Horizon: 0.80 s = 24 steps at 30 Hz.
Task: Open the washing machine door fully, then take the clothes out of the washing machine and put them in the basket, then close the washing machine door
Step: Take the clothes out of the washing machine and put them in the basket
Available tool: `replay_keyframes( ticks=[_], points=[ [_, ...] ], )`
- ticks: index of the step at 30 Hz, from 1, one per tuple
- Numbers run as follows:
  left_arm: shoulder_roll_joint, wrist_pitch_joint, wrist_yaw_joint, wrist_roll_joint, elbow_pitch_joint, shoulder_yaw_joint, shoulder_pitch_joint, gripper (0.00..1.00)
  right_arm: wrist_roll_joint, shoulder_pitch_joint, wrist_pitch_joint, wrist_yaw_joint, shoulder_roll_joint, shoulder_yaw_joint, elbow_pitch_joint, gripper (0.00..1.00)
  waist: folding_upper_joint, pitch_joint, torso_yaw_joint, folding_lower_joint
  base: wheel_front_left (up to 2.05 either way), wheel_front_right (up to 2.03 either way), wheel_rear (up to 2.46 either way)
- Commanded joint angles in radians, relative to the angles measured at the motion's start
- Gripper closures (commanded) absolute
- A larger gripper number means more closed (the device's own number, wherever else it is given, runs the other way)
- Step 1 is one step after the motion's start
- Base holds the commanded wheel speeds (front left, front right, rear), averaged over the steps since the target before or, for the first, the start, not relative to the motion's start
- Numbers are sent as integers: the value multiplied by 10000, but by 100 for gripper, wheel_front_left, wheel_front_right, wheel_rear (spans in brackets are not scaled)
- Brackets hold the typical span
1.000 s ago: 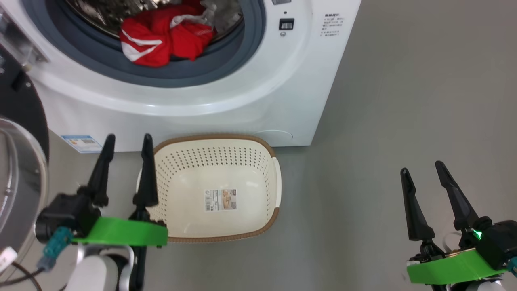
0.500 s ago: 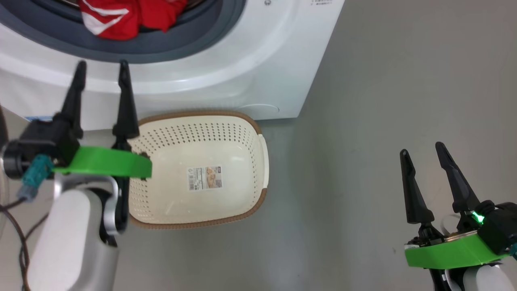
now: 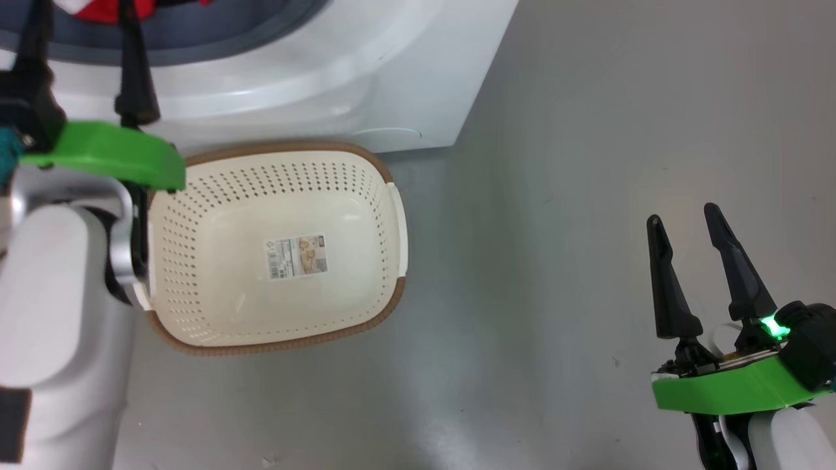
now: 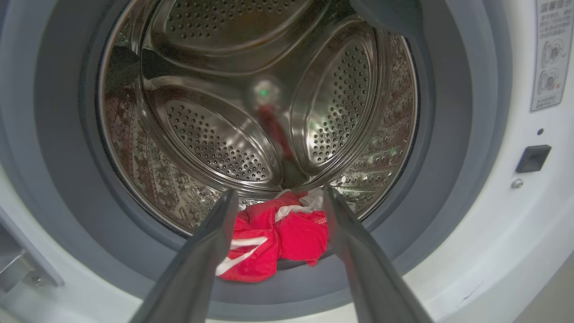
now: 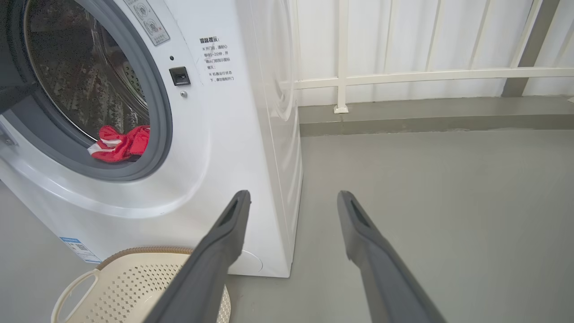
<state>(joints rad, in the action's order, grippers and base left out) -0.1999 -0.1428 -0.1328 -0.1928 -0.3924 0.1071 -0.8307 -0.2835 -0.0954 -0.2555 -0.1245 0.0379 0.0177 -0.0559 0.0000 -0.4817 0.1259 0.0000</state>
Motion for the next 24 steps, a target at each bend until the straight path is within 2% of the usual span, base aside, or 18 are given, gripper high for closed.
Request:
replay_keyframes(
  ticks=[1,24],
  points=[
    [-461,66,-43,106,68,-264,-372,0,-71,-138,-63,-62,123,-245,-212,0,0,-271,203,0,0,0,0],
    [-1093,309,-120,476,-3596,109,-3574,0,-93,-614,-63,-62,123,-655,-9,0,0,-1316,693,0,0,0,0]
  ],
)
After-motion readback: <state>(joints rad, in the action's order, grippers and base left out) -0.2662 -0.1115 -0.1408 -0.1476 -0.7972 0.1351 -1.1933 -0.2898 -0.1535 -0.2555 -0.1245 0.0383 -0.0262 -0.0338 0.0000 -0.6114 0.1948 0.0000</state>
